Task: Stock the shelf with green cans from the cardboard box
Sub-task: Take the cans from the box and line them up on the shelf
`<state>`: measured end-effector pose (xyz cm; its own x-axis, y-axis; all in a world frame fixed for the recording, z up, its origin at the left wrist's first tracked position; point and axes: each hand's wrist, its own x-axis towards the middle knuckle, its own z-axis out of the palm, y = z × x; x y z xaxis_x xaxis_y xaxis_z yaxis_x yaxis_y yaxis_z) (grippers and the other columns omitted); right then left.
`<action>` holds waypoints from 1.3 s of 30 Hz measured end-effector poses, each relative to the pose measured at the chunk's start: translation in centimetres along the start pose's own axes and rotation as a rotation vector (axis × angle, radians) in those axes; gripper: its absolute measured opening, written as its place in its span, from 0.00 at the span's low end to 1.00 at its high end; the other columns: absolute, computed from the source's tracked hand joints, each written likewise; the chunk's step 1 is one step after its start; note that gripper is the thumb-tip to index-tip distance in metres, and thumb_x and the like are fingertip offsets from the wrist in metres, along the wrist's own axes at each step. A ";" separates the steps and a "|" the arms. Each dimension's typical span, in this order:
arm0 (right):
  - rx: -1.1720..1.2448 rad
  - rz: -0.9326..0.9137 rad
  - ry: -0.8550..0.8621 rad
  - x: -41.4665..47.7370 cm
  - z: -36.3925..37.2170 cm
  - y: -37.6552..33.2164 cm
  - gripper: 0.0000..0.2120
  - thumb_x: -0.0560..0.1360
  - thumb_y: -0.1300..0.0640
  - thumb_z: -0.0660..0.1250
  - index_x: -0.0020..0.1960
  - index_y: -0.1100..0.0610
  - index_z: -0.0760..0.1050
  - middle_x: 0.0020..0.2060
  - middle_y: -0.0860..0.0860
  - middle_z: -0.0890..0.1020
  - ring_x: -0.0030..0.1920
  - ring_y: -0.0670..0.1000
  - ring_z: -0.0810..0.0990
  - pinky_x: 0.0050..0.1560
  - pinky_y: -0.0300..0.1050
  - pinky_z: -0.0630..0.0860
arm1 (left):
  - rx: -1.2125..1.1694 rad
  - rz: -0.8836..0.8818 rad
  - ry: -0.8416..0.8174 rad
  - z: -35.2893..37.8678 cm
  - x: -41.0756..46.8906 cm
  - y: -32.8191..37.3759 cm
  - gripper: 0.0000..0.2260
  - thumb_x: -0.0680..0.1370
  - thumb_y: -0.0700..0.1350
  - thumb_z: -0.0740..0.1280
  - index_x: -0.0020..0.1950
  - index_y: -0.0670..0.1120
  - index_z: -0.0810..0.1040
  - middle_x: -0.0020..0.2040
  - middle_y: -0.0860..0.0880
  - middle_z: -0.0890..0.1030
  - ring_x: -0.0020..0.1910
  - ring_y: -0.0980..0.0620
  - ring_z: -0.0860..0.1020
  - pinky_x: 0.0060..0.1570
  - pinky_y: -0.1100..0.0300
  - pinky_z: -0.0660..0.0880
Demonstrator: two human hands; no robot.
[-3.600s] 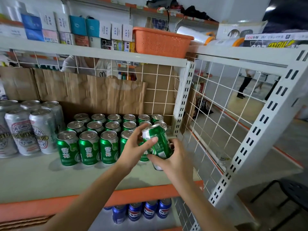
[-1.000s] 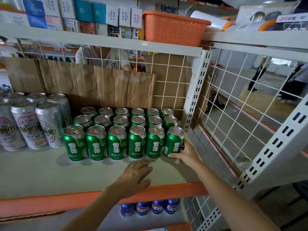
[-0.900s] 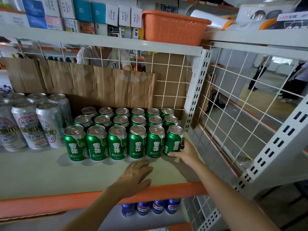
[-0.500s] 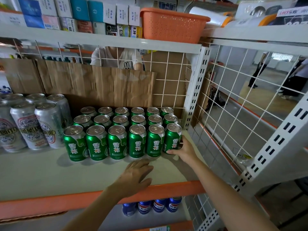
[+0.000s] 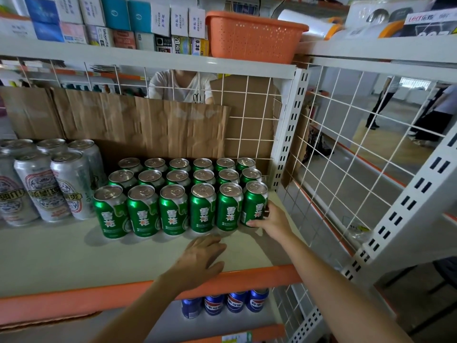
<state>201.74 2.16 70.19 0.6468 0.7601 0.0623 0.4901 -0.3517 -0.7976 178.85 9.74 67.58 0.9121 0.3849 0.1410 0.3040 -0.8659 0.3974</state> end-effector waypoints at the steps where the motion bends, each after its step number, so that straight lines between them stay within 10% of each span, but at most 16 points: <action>1: -0.007 0.008 0.002 0.0 0.1 -0.1 0.35 0.61 0.56 0.80 0.64 0.58 0.70 0.61 0.54 0.78 0.61 0.54 0.76 0.59 0.46 0.70 | 0.000 -0.002 0.004 0.0 0.0 0.0 0.36 0.68 0.64 0.46 0.71 0.51 0.68 0.73 0.51 0.64 0.72 0.53 0.59 0.65 0.65 0.49; 18: -0.418 0.098 0.041 -4.6 0.5 -1.6 0.34 0.67 0.41 0.72 0.65 0.58 0.66 0.60 0.56 0.76 0.60 0.58 0.75 0.60 0.58 0.72 | 0.062 -0.052 -0.041 -0.9 -1.0 0.9 0.37 0.68 0.65 0.43 0.71 0.49 0.67 0.72 0.50 0.65 0.71 0.51 0.62 0.69 0.57 0.55; 22: -0.608 0.093 0.008 -6.7 0.5 -1.8 0.37 0.72 0.40 0.67 0.72 0.60 0.59 0.68 0.57 0.69 0.68 0.58 0.68 0.68 0.60 0.64 | 0.165 -0.090 -0.087 -1.9 -1.8 0.1 0.23 0.80 0.56 0.56 0.74 0.50 0.61 0.75 0.51 0.59 0.73 0.51 0.58 0.70 0.56 0.53; 39: -0.790 -0.138 -0.094 -12.8 3.0 -3.6 0.34 0.77 0.42 0.58 0.76 0.54 0.50 0.76 0.55 0.56 0.75 0.59 0.53 0.72 0.62 0.50 | 0.164 -0.259 0.081 -4.4 -9.9 -0.5 0.28 0.77 0.60 0.56 0.74 0.49 0.61 0.75 0.48 0.61 0.74 0.49 0.59 0.71 0.53 0.53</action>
<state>189.93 -4.61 70.46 0.5159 0.8552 0.0501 0.8529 -0.5072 -0.1243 168.46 7.79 69.93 0.7754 0.6181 0.1290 0.5699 -0.7730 0.2786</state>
